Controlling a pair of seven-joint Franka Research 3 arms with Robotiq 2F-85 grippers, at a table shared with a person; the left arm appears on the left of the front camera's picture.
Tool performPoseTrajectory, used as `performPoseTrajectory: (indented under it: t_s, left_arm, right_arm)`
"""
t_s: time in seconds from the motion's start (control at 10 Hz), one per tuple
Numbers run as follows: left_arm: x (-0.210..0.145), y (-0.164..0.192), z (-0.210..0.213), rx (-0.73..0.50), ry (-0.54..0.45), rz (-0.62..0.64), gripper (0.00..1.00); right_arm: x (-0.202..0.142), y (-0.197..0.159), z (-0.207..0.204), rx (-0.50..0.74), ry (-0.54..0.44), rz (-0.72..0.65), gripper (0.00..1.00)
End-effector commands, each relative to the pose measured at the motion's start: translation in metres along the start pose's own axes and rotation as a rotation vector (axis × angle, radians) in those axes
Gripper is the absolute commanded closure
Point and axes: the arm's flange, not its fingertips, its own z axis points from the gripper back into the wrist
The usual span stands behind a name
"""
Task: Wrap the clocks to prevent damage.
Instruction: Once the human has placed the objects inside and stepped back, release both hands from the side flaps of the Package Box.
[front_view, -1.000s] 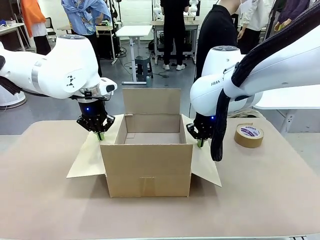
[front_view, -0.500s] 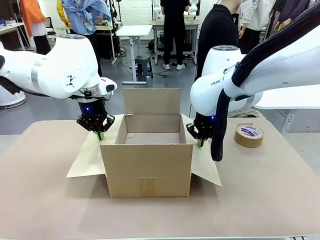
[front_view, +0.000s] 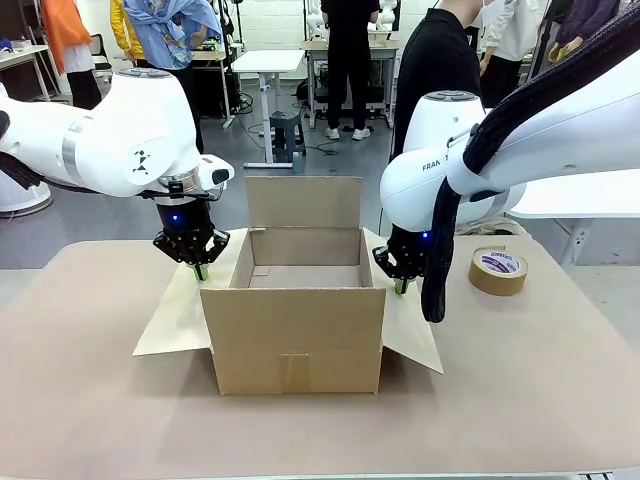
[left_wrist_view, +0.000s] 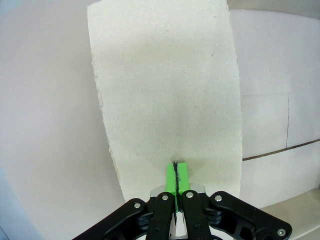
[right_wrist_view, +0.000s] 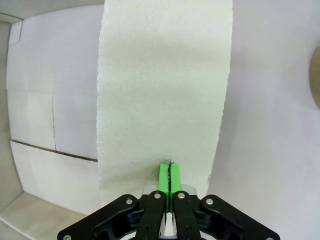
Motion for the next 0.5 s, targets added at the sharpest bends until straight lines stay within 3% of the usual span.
performPoseTrajectory:
  t_s: [0.0,0.4]
  left_arm:
    - [0.0001,0.0004,-0.0001,0.004,-0.001,0.0,1.0]
    - [0.0001,0.0004,-0.0001,0.004,-0.001,0.0,1.0]
  right_arm:
    - [-0.0007,0.0005,-0.0021,-0.008,0.005,0.007,0.99]
    - [-0.0007,0.0005,-0.0021,-0.008,0.005,0.007,0.99]
